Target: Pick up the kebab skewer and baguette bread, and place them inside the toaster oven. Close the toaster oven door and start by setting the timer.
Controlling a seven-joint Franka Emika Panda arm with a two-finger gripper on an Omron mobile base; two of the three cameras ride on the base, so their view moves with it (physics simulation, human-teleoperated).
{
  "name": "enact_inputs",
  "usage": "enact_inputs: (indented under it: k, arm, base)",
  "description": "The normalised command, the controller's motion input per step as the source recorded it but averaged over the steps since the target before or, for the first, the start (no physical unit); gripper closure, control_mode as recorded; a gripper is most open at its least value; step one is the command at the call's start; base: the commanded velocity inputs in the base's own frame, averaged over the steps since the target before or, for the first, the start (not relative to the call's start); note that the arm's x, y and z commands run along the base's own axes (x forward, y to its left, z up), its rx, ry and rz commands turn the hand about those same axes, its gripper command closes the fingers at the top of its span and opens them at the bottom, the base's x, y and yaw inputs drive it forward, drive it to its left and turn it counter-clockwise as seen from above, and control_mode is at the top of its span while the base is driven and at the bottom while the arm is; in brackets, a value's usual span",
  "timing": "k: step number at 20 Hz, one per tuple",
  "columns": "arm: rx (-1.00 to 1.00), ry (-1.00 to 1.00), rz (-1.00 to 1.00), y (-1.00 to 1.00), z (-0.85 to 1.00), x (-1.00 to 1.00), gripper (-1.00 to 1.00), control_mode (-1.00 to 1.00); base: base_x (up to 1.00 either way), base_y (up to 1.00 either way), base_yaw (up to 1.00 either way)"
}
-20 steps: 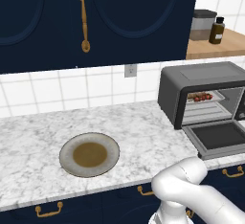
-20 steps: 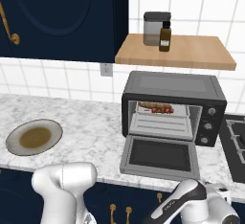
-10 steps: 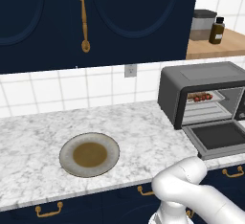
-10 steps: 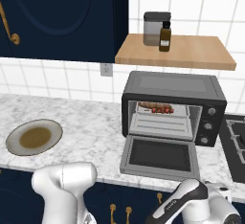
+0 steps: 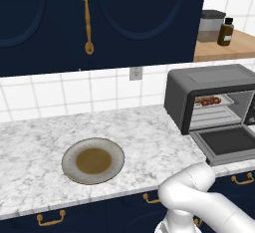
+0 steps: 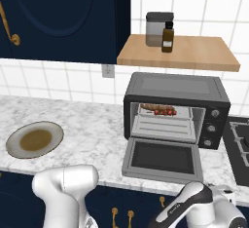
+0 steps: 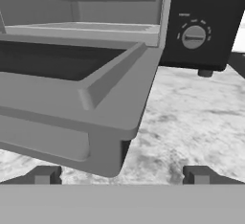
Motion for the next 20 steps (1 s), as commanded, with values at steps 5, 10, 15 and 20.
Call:
enact_inputs:
  k: [5, 10, 15, 20]
  arm:
    - [0.00, -0.03, -0.06, 0.26, 0.50, 0.28, -1.00, -1.00]
    - [0.00, -0.02, -0.06, 0.33, 0.39, 0.26, -1.00, -1.00]
    - [0.00, -0.01, -0.03, 0.39, 0.37, 0.27, -1.00, -1.00]
    - [0.00, 0.00, 0.00, 0.43, 0.35, 0.34, -1.00, -1.00]
  base:
    - [0.00, 0.00, 0.00]
    - [0.00, 0.00, 0.00]
    - [0.00, 0.00, 0.00]
    - [0.00, 0.00, 0.00]
